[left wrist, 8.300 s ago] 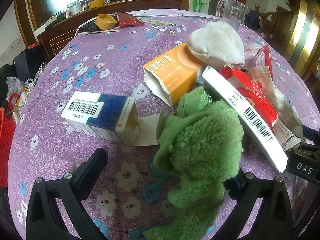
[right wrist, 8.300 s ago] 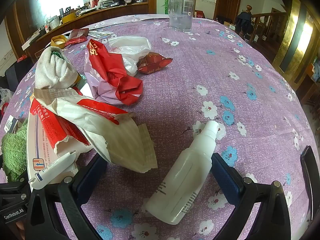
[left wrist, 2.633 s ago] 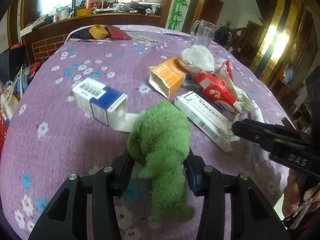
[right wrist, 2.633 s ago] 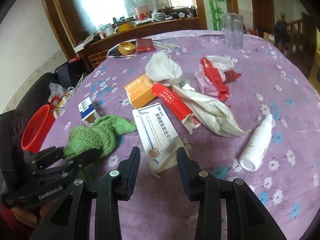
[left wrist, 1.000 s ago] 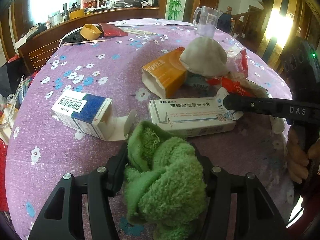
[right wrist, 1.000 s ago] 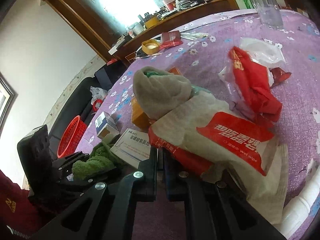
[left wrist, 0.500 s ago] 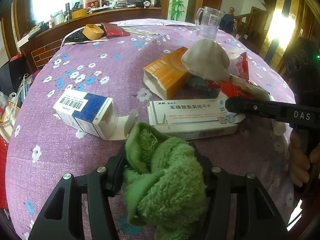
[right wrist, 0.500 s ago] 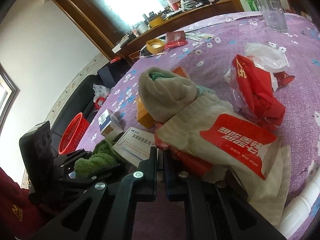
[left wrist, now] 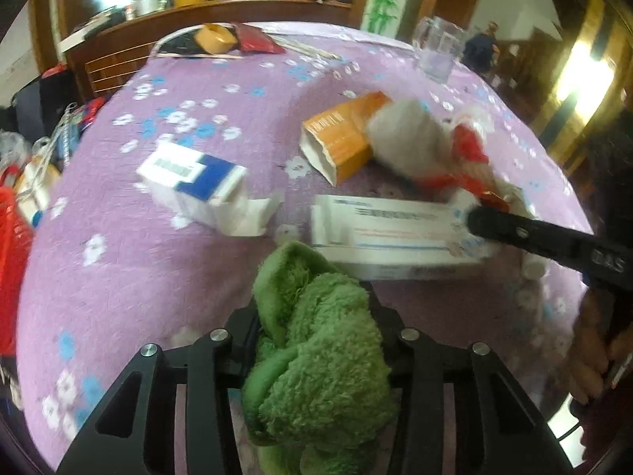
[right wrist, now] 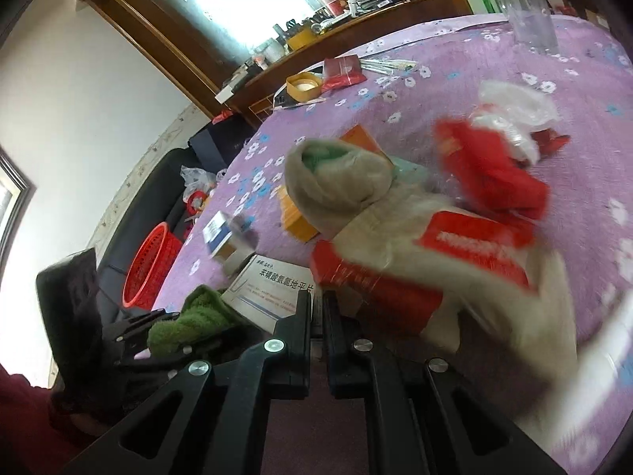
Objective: Collect trash
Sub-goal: 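Carry towel and box to the red basket and open both tools over it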
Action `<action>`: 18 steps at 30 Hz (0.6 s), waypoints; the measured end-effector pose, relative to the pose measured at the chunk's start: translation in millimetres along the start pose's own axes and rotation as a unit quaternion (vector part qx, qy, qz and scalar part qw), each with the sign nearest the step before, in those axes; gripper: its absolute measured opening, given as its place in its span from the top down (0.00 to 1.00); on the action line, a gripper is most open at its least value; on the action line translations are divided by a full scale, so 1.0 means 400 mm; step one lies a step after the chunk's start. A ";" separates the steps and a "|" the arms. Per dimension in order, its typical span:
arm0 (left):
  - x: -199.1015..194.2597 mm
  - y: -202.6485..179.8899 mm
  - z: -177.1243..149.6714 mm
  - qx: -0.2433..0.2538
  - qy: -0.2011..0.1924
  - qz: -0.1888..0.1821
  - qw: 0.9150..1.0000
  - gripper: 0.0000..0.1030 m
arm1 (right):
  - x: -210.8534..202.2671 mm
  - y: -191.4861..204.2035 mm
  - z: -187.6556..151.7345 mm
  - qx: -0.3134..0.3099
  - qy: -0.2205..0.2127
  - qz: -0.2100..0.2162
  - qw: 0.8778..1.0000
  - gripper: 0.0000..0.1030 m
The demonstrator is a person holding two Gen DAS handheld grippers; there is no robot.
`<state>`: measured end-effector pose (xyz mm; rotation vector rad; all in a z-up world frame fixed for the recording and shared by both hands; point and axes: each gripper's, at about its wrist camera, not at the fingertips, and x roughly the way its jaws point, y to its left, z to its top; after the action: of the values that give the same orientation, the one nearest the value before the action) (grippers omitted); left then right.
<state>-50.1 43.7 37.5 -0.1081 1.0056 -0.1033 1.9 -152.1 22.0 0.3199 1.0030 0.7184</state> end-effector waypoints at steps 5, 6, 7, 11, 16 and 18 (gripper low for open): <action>-0.109 0.028 -0.003 -0.016 -0.023 -0.007 1.000 0.59 | -0.097 0.077 0.013 -0.007 0.003 -0.024 1.000 0.94; -0.127 0.037 -0.002 -0.013 -0.029 -0.006 0.999 0.59 | -0.116 0.100 0.018 -0.011 -0.003 -0.027 1.000 0.94; -0.145 0.047 0.002 -0.009 -0.034 -0.004 0.999 0.59 | -0.137 0.131 0.024 -0.018 -0.012 -0.035 0.999 0.94; -0.232 0.118 0.021 -0.018 -0.055 0.008 0.998 0.59 | -0.149 0.214 0.035 -0.007 -0.027 -0.036 0.999 0.94; -0.355 0.259 0.031 -0.061 -0.092 0.040 0.993 0.59 | -0.078 0.388 0.085 -0.055 -0.013 -0.028 0.998 0.94; -0.399 0.327 0.026 -0.085 -0.105 0.056 0.989 0.59 | -0.055 0.454 0.103 -0.085 -0.012 -0.026 0.996 0.94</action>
<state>-121.4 195.2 158.5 -0.2131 0.8071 0.0961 -42.7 -31.3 158.2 0.1529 0.9164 0.7454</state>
